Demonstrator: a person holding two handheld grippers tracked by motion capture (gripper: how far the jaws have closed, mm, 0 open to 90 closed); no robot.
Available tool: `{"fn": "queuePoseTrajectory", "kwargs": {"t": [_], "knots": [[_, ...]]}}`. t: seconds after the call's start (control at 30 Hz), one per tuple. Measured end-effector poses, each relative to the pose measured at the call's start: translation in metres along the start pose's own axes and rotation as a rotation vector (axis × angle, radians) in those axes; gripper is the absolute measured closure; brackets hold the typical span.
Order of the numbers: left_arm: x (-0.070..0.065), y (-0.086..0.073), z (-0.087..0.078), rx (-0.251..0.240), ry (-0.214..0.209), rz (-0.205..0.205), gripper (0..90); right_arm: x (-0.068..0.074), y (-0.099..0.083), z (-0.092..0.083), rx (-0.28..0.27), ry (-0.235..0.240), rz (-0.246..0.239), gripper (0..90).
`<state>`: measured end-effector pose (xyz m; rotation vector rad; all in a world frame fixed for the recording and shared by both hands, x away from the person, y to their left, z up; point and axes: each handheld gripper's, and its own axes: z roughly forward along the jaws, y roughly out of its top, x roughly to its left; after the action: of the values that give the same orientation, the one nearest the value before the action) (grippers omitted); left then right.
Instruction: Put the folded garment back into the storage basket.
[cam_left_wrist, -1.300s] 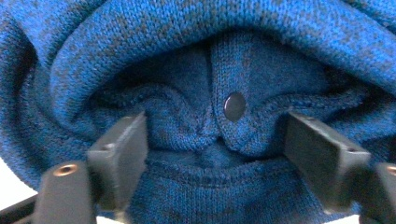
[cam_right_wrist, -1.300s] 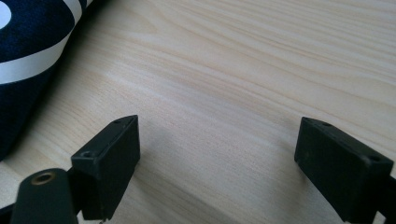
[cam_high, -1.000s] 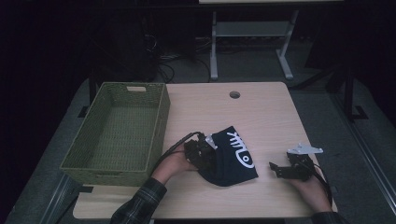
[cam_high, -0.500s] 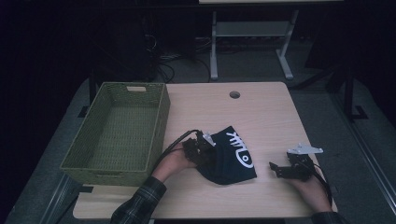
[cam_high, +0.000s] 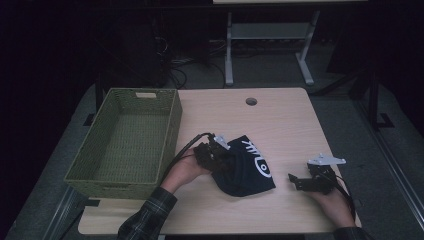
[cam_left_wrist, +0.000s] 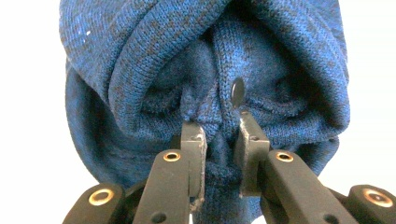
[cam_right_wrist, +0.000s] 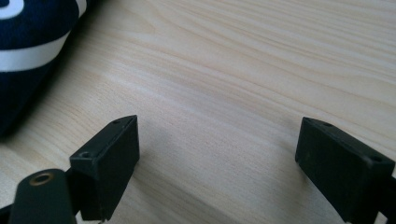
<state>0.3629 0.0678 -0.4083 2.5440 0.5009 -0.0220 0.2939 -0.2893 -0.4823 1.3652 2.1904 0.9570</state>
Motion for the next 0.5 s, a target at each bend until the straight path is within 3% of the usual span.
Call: {"fn": "queuePoseTrajectory", "kwargs": {"t": [0.5], "knots": [[0.002, 0.019, -0.032, -0.050, -0.010, -0.013, 76.1, 0.000, 0.000, 0.000, 0.001, 0.000, -0.003, 13.0]]}}
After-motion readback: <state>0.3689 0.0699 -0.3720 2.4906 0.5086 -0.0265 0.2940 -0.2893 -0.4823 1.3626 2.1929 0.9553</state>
